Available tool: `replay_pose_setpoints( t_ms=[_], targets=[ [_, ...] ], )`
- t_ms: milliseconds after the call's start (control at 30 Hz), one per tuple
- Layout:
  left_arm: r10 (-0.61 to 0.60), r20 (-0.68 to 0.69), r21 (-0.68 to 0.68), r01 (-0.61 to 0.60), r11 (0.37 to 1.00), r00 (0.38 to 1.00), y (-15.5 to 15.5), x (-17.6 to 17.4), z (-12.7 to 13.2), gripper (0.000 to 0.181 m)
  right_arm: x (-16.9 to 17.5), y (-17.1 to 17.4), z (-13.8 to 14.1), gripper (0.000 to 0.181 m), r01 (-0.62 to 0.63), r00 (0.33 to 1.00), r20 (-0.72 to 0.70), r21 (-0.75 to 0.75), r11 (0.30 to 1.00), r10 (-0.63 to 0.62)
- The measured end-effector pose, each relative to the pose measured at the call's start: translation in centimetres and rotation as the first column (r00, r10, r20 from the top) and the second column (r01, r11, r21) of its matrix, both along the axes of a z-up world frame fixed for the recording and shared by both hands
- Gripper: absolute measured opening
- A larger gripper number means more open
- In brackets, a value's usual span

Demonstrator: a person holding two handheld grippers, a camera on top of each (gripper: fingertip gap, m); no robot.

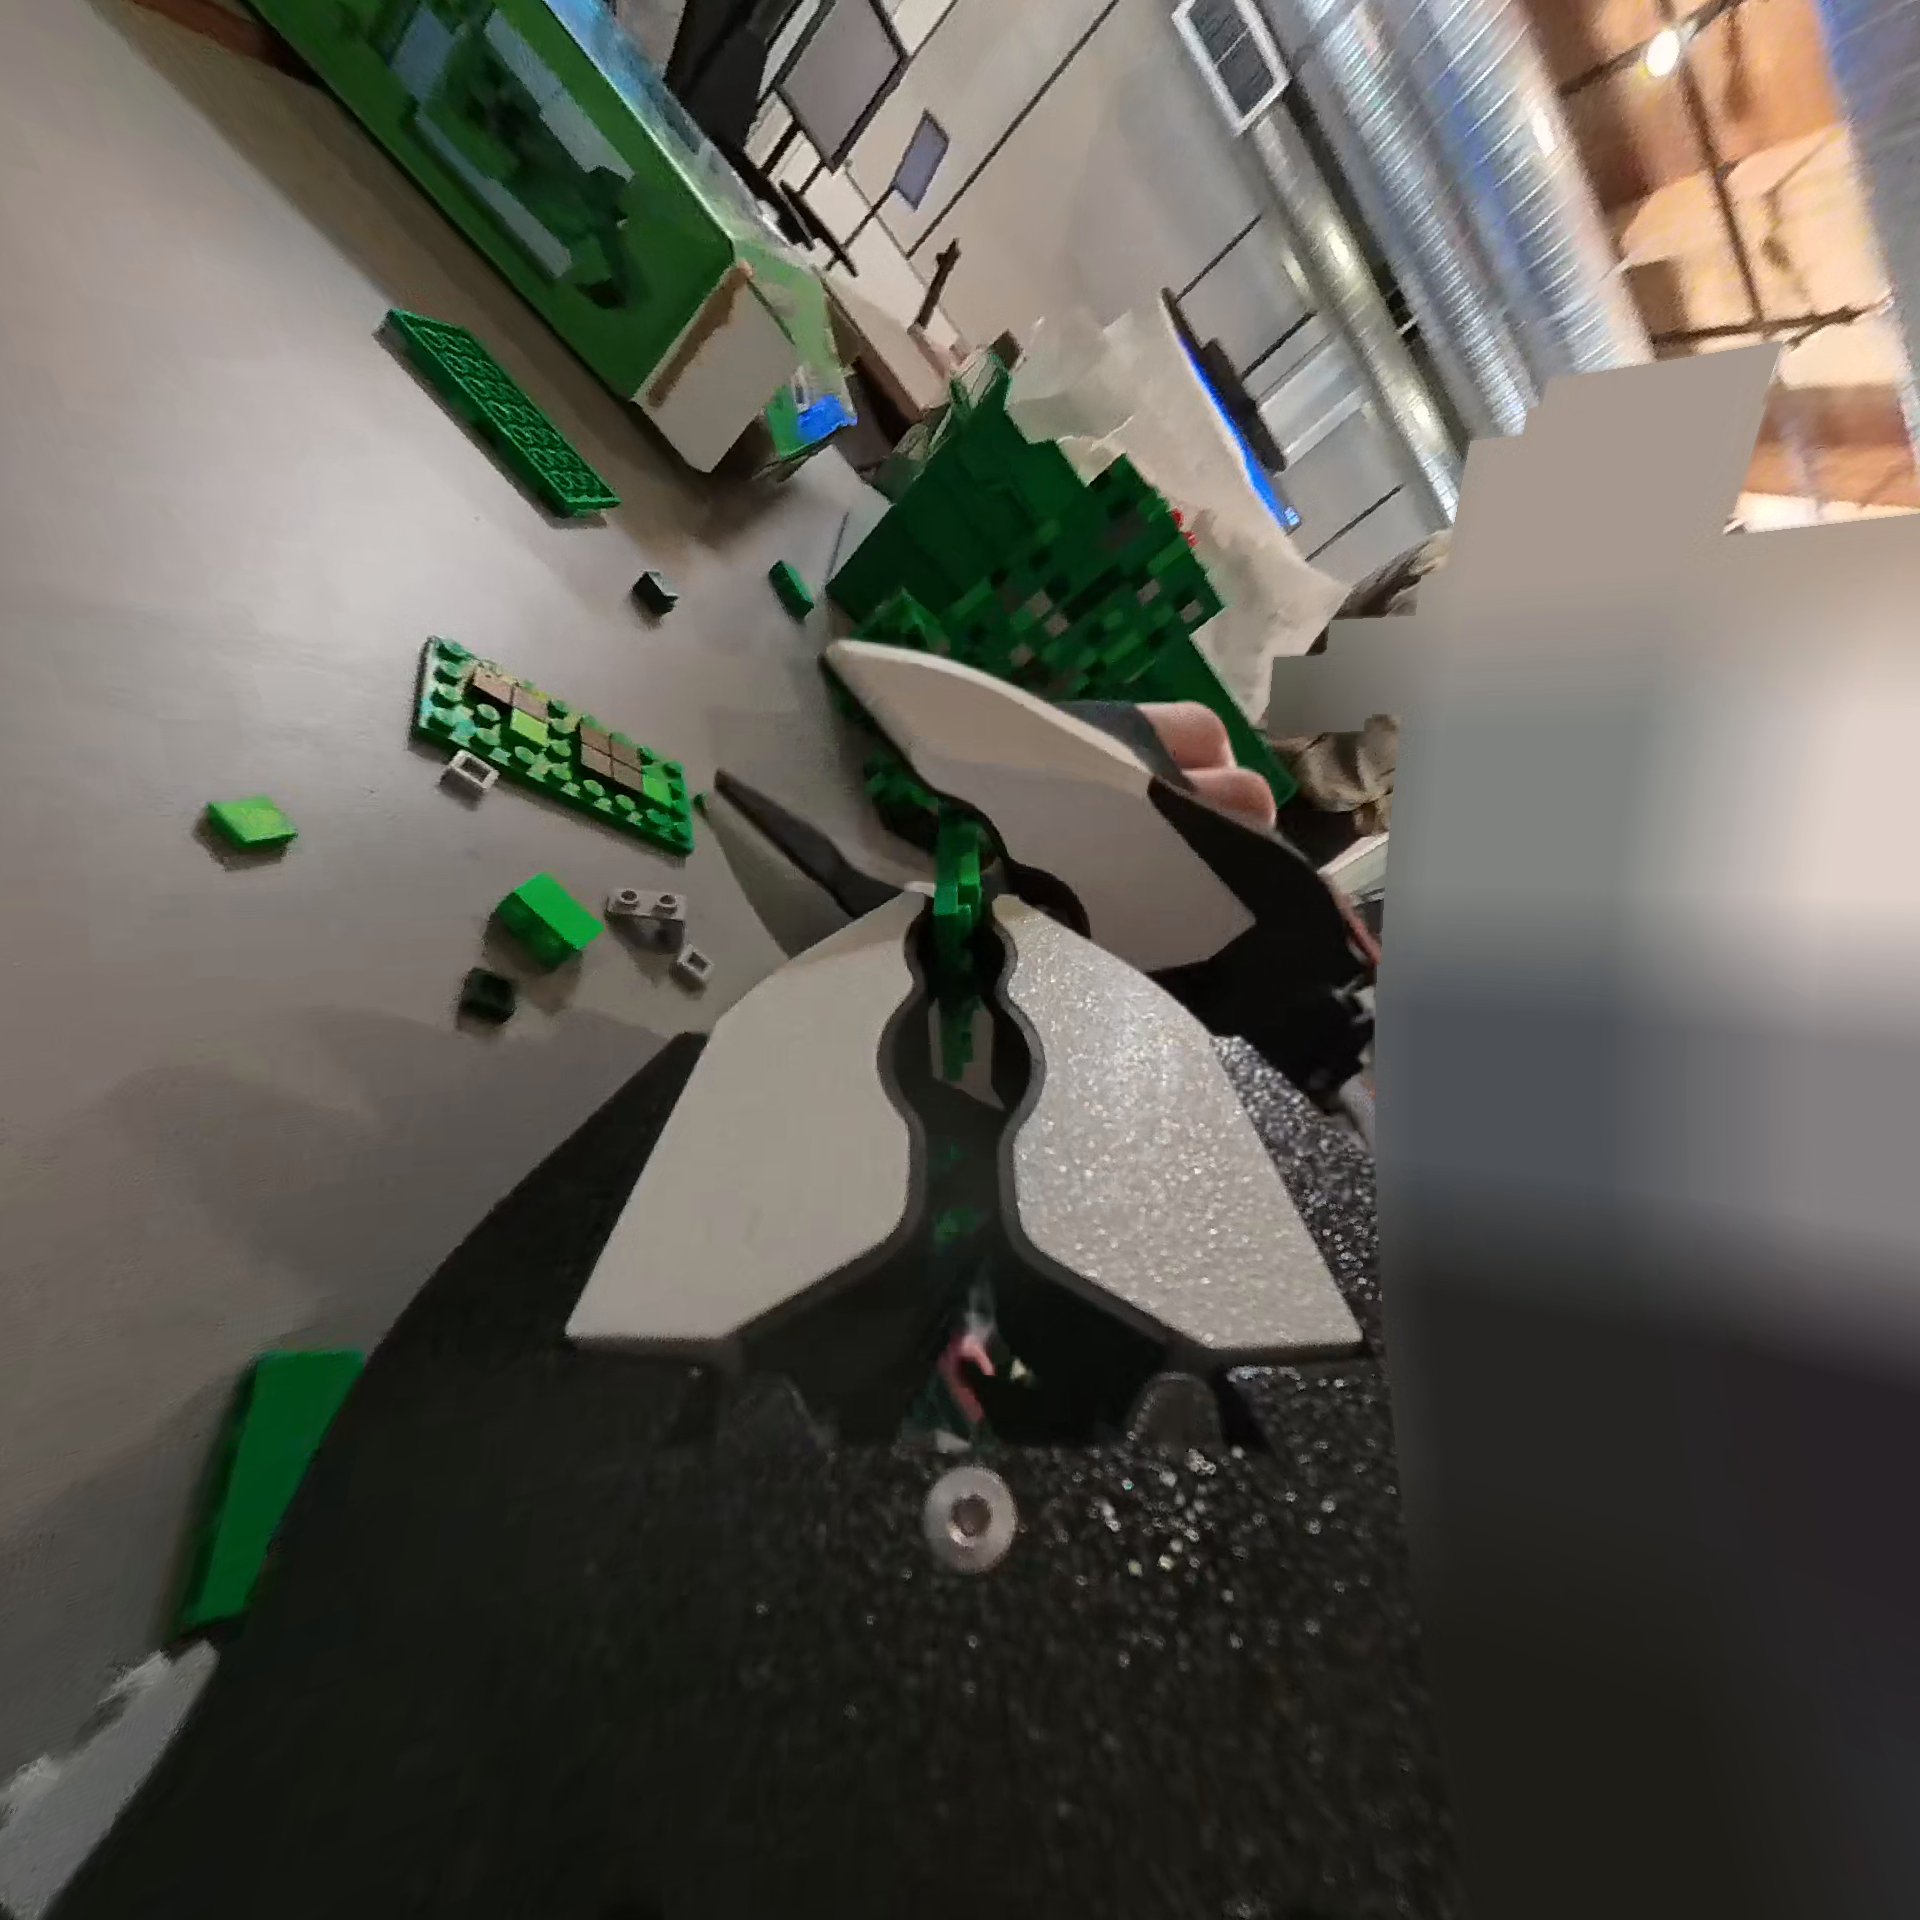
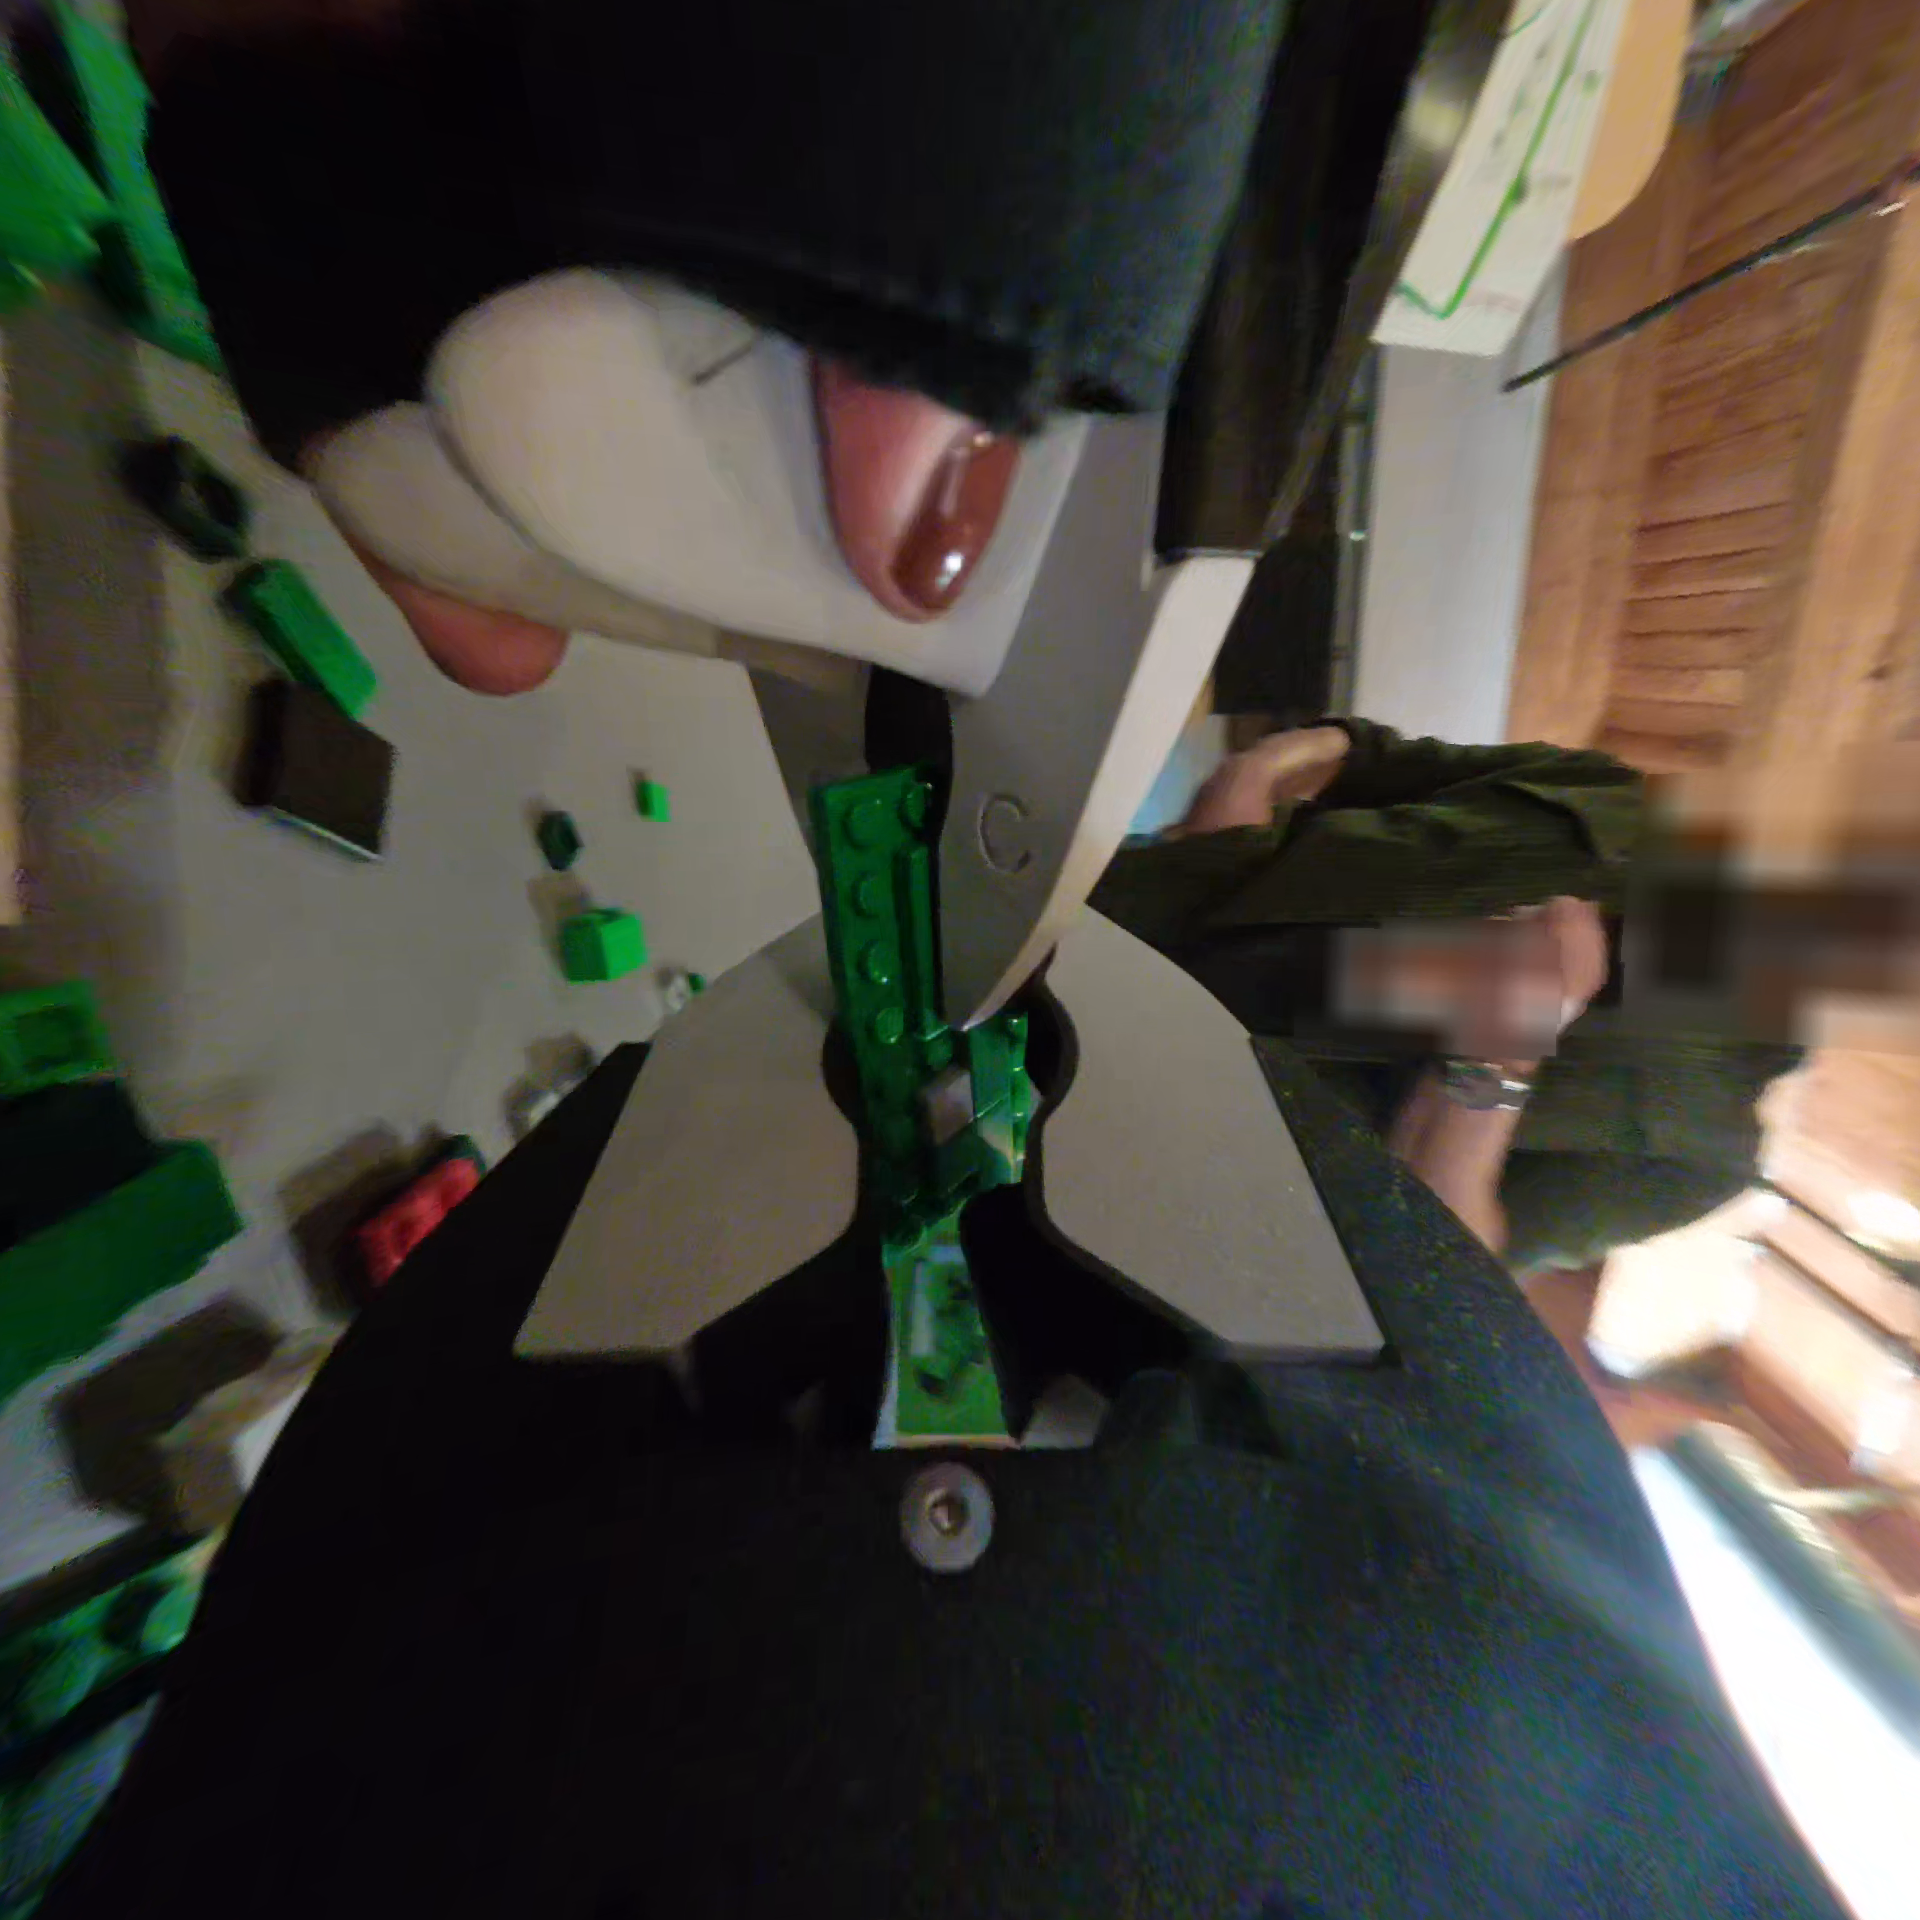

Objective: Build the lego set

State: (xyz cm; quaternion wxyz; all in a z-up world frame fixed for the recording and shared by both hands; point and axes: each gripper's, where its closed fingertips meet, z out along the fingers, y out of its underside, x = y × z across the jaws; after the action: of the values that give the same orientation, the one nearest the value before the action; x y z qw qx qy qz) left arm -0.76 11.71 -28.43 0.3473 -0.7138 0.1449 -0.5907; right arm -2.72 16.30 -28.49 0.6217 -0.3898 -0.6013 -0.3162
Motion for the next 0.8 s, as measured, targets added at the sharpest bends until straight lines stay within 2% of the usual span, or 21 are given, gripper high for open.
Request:
replay_pose_setpoints(
  t_ms=[133, 233, 433, 500, 633, 733, 800],
  targets=[
    [0.035, -0.111, 0.053, -0.029, 0.998, 0.993, 0.4, -0.4, -0.7, 0.005, 0.5, -0.4, -1.8, 0.039, -0.059, 0.996, -0.077, -0.258, 0.964, 0.041],
    [0.055, -0.164, 0.065, -0.045, 0.997, 0.985, 0.8, -1.1, -1.2, 0.005, 1.6, -0.1, -2.9, 0.049, -0.043, 0.996, -0.086, -0.364, 0.930, 0.013],
    [0.016, -0.276, 0.082, 0.007, 0.997, 0.961, 0.1, -0.1, -2.3, 0.005, -0.7, -1.5, -3.2, 0.055, -0.106, 0.994, -0.059, -0.361, 0.927, 0.090],
    [0.001, -0.290, 0.084, 0.024, 0.996, 0.957, -0.1, 0.2, -2.4, 0.006, -1.1, -1.5, -3.8, 0.054, -0.088, 0.996, -0.021, -0.360, 0.929, 0.086],
    [-0.018, -0.294, 0.092, 0.047, 0.995, 0.956, -0.4, 0.3, -2.3, 0.006, -0.6, -1.0, -4.0, 0.053, -0.070, 0.997, -0.046, -0.406, 0.911, 0.056],
    [-0.027, -0.300, 0.102, 0.060, 0.993, 0.953, -0.5, 0.4, -2.4, 0.006, -0.3, -0.9, -4.0, 0.040, -0.071, 0.997, -0.048, -0.409, 0.910, 0.056],
    [-0.019, -0.289, 0.098, 0.049, 0.994, 0.957, -0.4, 0.4, -2.2, 0.006, -0.3, -0.7, -3.7, 0.040, -0.059, 0.998, -0.040, -0.387, 0.920, 0.047]
  ],
)
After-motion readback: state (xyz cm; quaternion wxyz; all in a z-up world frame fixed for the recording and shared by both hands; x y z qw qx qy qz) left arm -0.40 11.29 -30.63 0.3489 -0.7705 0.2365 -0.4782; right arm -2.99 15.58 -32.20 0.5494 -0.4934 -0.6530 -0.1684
